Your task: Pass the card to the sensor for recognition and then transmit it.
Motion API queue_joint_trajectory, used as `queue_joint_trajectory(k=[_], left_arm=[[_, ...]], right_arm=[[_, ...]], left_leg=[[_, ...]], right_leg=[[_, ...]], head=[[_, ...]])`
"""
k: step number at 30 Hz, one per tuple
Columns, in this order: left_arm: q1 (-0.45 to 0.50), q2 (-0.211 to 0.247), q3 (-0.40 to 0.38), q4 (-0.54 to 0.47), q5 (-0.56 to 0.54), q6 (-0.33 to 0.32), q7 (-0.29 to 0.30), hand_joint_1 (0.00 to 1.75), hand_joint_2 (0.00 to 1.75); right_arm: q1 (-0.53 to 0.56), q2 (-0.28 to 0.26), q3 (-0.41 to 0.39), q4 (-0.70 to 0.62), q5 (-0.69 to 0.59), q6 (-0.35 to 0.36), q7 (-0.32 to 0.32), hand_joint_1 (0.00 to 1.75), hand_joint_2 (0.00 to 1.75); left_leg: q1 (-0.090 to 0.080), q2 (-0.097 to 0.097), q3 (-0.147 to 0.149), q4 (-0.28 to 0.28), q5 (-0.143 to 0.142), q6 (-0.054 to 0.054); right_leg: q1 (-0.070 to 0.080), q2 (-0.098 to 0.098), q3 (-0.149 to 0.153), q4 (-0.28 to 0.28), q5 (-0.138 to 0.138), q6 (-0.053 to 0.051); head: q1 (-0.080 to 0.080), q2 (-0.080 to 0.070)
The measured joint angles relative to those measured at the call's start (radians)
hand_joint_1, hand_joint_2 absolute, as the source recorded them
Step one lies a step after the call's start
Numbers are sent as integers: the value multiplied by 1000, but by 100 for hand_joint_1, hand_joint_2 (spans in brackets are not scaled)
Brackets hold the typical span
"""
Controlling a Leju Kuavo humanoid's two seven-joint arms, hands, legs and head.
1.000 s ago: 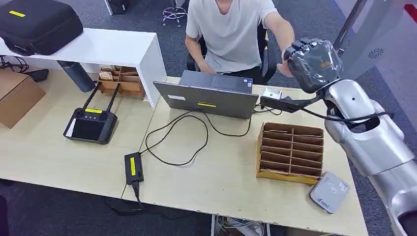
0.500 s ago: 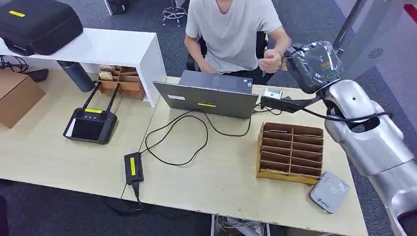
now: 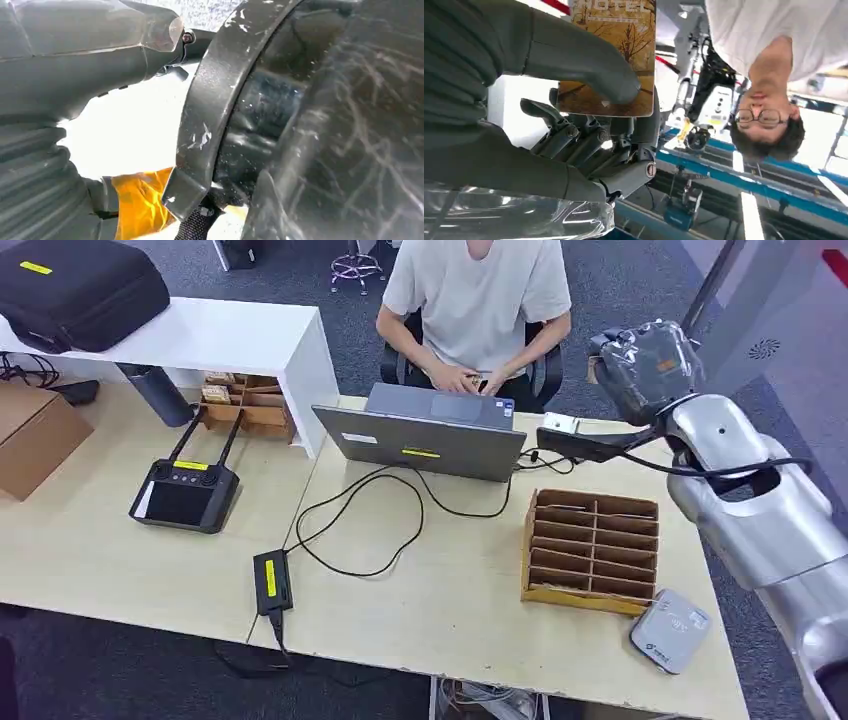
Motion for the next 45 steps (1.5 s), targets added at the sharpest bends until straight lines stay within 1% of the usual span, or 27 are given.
queue_joint_trajectory(k=[5,9,11,15,17,19,21,23,26,28,30,32,38,43,45], left_arm=[[8,0,19,1,28,-37,-2,0,175],[11,0,31,6,34,-41,-14,0,175],[12,0,32,6,35,-36,-20,0,175],[17,0,34,6,40,-16,-35,0,175],[18,0,34,6,35,3,-39,0,175],[19,0,34,6,30,36,-50,0,175],[26,0,35,6,30,59,-68,0,175],[29,1,39,6,42,55,-66,0,175],[34,2,57,6,81,30,-58,0,175],[42,3,69,6,108,23,-60,0,175],[48,3,82,7,131,24,-64,0,175],[52,3,87,9,148,27,-70,0,175],[59,3,103,11,173,30,-72,0,175],[64,3,109,17,220,24,-80,0,175],[65,3,110,23,234,24,-87,0,175]], right_arm=[[-33,-17,23,19,-4,70,18,175,175],[-49,-24,39,26,-9,86,26,175,175],[-49,-29,43,27,-9,90,29,175,175],[-49,-54,58,26,-9,94,32,175,175],[-50,-63,64,25,-11,111,39,175,175],[-51,-78,69,22,-17,152,53,175,175],[-59,-98,83,13,-29,221,66,175,175],[-71,-112,94,4,-47,289,73,175,175],[-107,-124,128,-8,-100,426,89,175,175],[-128,-136,157,-25,-141,485,104,175,175],[-137,-150,184,-45,-180,502,119,175,175],[-138,-167,210,-69,-207,501,131,175,175],[-138,-209,266,-112,-261,519,140,175,175],[-162,-236,320,-136,-338,615,148,175,175],[-176,-248,344,-151,-366,641,152,175,175]], left_leg=[[0,1,0,0,0,0],[0,0,0,0,0,0],[0,0,0,0,0,0],[0,0,0,0,0,0],[-1,1,0,0,0,0],[-1,0,0,1,0,0],[-2,0,0,1,0,0],[-2,0,0,1,0,0],[-2,2,0,1,0,0],[-2,1,0,1,0,0],[-2,1,0,1,0,0],[-2,1,0,1,0,0],[-2,1,0,1,0,0],[-2,1,0,1,0,0],[-2,1,0,1,0,0]], right_leg=[[0,1,0,0,0,0],[0,1,0,0,0,0],[0,1,0,0,0,0],[0,1,0,0,0,0],[0,1,0,0,0,0],[0,1,0,0,0,0],[-1,1,0,0,0,0],[-1,1,0,0,0,0],[-1,3,-1,0,0,0],[-1,2,-1,0,0,0],[-1,2,-1,0,0,0],[-1,2,-1,0,0,0],[-2,2,-1,0,0,0],[-2,2,-1,0,1,1],[-2,2,-1,0,1,1]], head=[[0,0],[0,0],[0,0],[0,0],[0,0],[0,0],[0,0],[0,0],[0,0],[0,0],[0,0],[0,0],[0,0],[0,0],[0,0]])
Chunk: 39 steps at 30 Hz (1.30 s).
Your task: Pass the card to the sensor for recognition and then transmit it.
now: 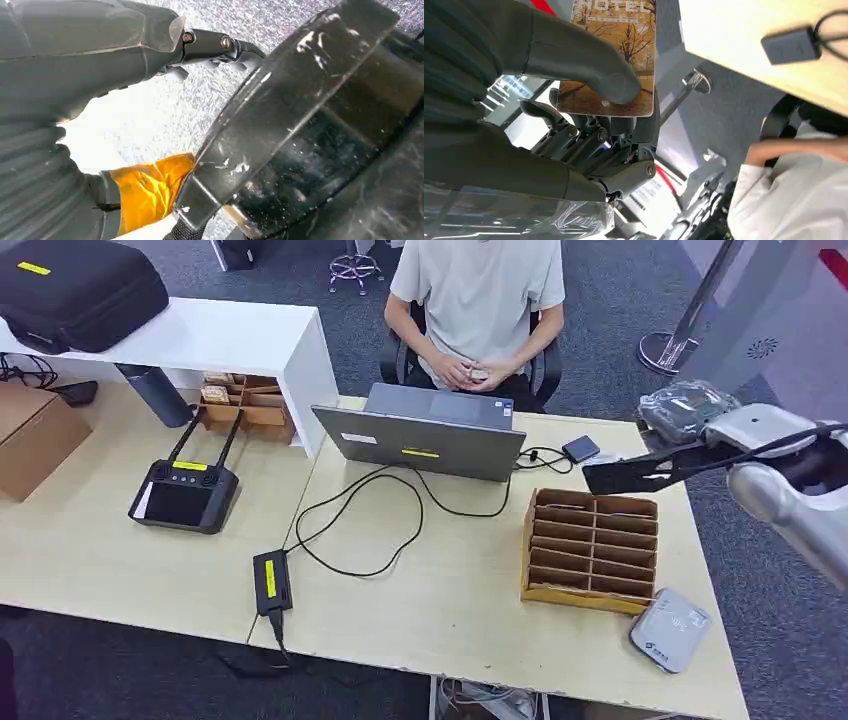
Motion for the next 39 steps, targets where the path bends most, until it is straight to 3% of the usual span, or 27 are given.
queue_joint_trajectory(k=[14,21,29,39], left_arm=[[3,-1,2,16,50,0,-16,0,175],[6,-4,2,25,75,1,-31,0,175],[12,-4,2,25,116,9,-27,0,175],[24,-15,2,25,145,12,-27,0,175]], right_arm=[[-56,-75,117,-43,-66,21,23,175,175],[-34,-165,151,-58,-106,-12,37,175,175],[80,-297,161,-77,-141,-79,61,175,175],[139,-379,152,-113,-166,-85,76,175,175]], left_leg=[[0,0,0,0,0,0],[0,-1,0,0,-1,1],[-1,-1,-1,0,-2,2],[-1,-1,0,0,-1,2]], right_leg=[[0,0,0,0,0,0],[0,-1,0,-1,0,0],[-1,-1,0,-1,0,1],[-1,-1,0,-1,0,1]], head=[[0,0],[0,0],[0,0],[0,0]])
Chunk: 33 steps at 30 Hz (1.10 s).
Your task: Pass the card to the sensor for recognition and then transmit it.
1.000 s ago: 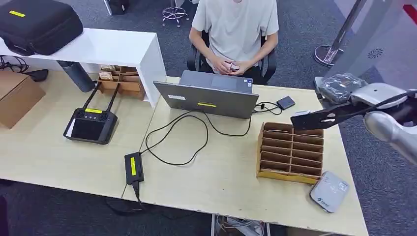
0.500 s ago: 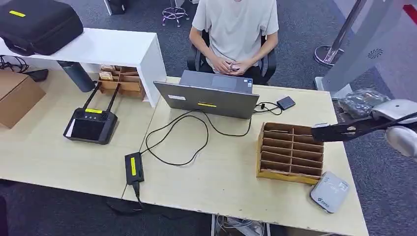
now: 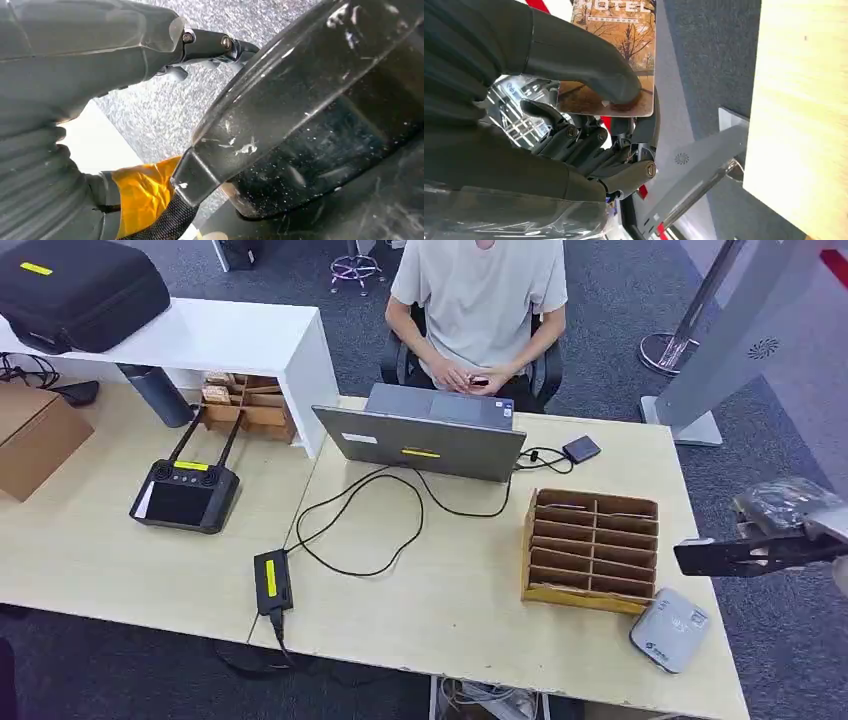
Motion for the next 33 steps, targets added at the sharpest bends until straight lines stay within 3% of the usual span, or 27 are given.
queue_joint_trajectory(k=[7,20,33], left_arm=[[6,0,0,0,47,11,-2,0,175],[17,-1,-1,0,102,29,-34,0,175],[21,-3,-8,8,149,29,-51,0,175]], right_arm=[[86,-82,-60,-74,-32,-19,19,175,175],[126,-184,-111,-245,-113,7,11,175,175],[277,-236,-130,-339,-193,-106,11,175,175]], left_leg=[[0,1,0,0,0,0],[0,1,0,0,0,0],[0,1,0,0,0,0]], right_leg=[[0,1,0,0,0,0],[0,1,0,0,0,0],[0,1,0,0,0,0]], head=[[0,0],[0,0],[0,0]])
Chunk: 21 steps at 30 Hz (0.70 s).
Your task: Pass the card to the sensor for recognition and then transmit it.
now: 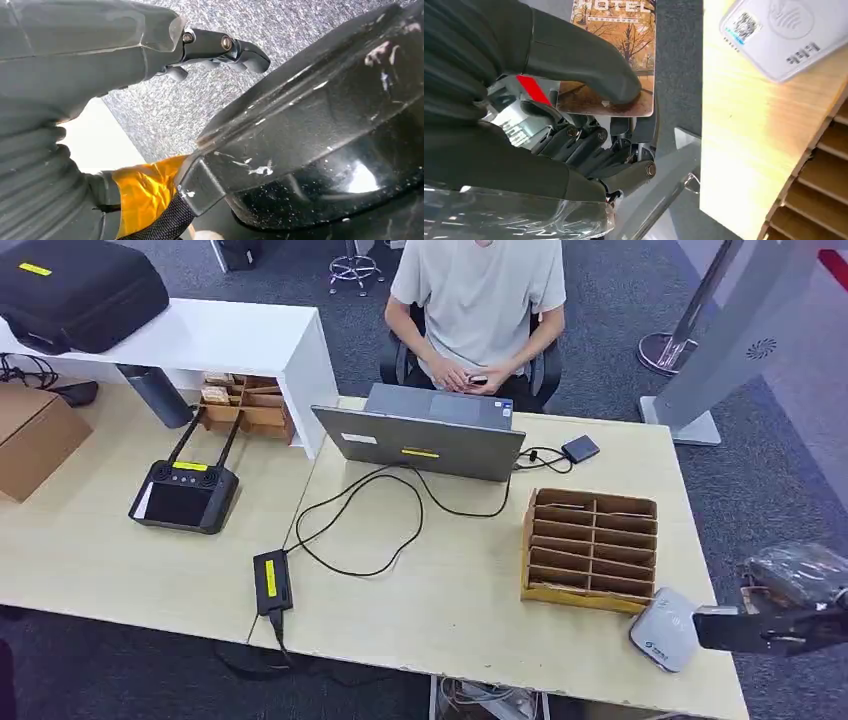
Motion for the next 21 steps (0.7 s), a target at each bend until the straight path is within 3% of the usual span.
queue_joint_trajectory(k=[5,13,17,21], left_arm=[[-1,1,-6,0,19,2,11,0,175],[-1,2,-10,-1,27,4,15,0,175],[-7,3,-43,-1,70,12,21,0,175],[-10,3,-60,-1,92,16,21,0,175]], right_arm=[[147,6,-31,8,27,-118,21,175,175],[190,11,-47,13,40,-129,23,175,175],[423,70,-215,52,111,-144,15,175,175],[503,108,-303,64,159,-149,-3,175,175]], left_leg=[[0,-1,-1,0,0,0],[0,-1,-1,0,0,0],[0,-1,-1,0,0,0],[0,-1,-1,0,0,0]], right_leg=[[0,-2,1,0,0,0],[0,-2,1,0,0,0],[0,-2,1,0,0,1],[0,-1,0,0,0,1]], head=[[0,0],[0,0],[0,0],[0,0]])
